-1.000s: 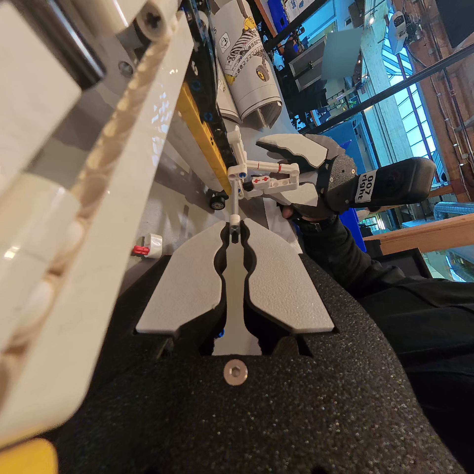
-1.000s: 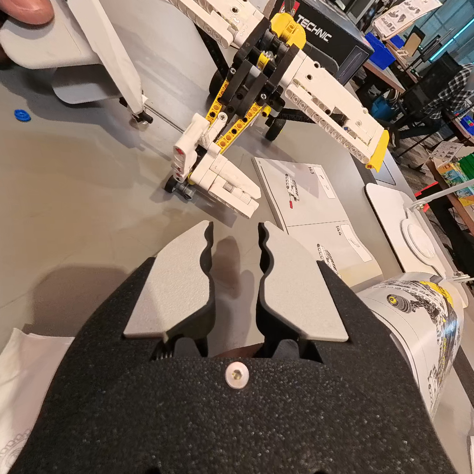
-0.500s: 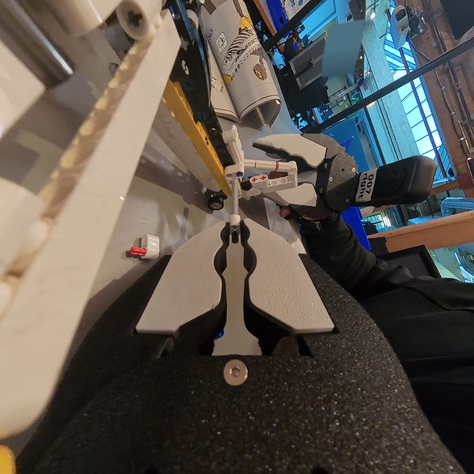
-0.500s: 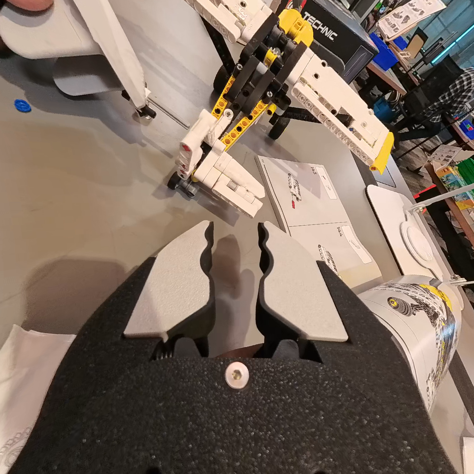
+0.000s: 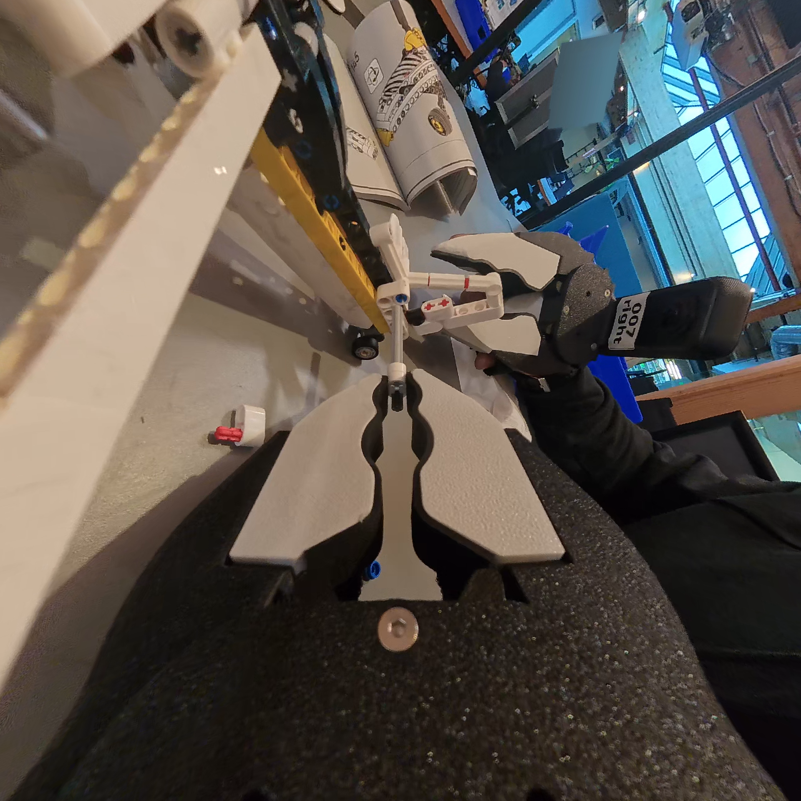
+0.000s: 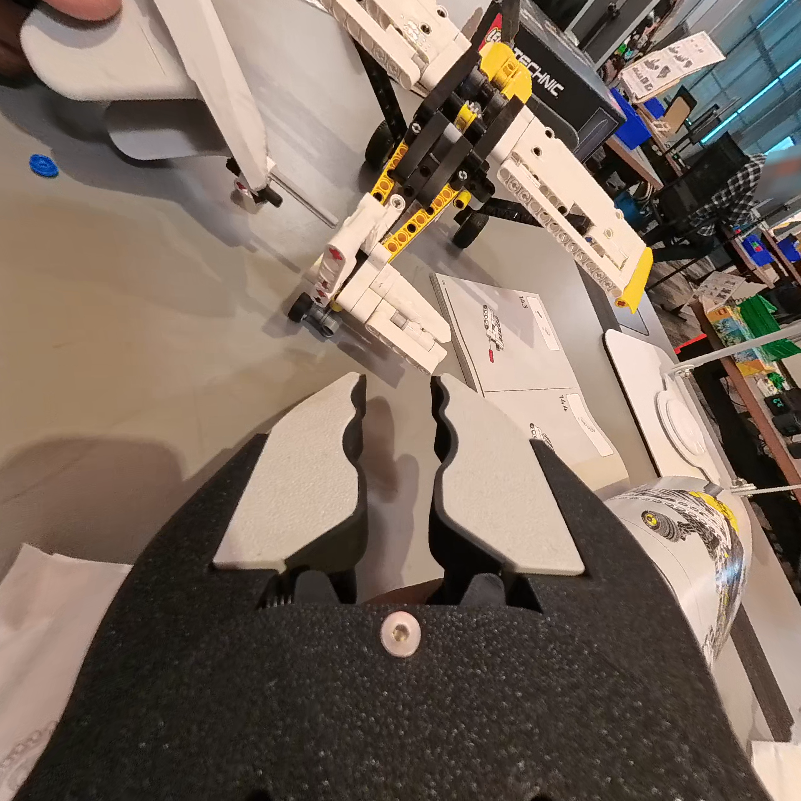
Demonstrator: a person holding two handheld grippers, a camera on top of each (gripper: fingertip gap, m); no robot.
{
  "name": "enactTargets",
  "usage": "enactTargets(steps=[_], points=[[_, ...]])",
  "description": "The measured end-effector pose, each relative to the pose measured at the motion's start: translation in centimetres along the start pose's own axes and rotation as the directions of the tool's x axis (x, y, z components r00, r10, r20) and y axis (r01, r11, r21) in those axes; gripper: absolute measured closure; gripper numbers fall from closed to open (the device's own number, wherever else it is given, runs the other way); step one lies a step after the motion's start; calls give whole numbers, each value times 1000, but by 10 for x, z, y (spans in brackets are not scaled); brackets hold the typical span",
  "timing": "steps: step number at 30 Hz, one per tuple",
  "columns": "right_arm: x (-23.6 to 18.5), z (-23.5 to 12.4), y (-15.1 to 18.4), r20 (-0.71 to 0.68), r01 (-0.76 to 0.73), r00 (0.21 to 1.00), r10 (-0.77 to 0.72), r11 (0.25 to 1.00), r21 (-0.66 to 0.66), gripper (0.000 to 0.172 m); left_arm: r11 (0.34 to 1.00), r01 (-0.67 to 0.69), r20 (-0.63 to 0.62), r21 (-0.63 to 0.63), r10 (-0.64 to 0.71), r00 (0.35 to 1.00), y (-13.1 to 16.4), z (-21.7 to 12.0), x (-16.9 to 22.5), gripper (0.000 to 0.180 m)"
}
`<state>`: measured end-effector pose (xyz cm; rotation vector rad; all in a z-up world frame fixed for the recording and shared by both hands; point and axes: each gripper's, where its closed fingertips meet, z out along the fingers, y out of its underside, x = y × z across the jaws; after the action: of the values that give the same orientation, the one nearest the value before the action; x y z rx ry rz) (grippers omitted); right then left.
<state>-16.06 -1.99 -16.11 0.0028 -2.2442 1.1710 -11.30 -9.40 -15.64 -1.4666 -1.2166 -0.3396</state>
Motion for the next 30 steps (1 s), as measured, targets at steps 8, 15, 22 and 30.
enactTargets(steps=[8, 15, 22, 30], points=[[2, 2, 2, -17, 0, 1000, 0, 1000, -21, 143, 1000, 0, -28, 16, 1, 1000, -1, -4, 3, 172], [1, 2, 2, -23, 13, 1000, -14, 1000, -21, 143, 999, 31, -76, 9, -30, 997, 2, -10, 7, 172], [1, 0, 0, -31, 19, 999, -19, 1000, -5, 143, 997, -46, 40, -62, 48, 998, 19, -13, 0, 172], [-1, 1, -1, -27, 23, 999, -24, 1000, -13, 143, 983, -140, 217, -115, 162, 963, 28, -25, -19, 172]])
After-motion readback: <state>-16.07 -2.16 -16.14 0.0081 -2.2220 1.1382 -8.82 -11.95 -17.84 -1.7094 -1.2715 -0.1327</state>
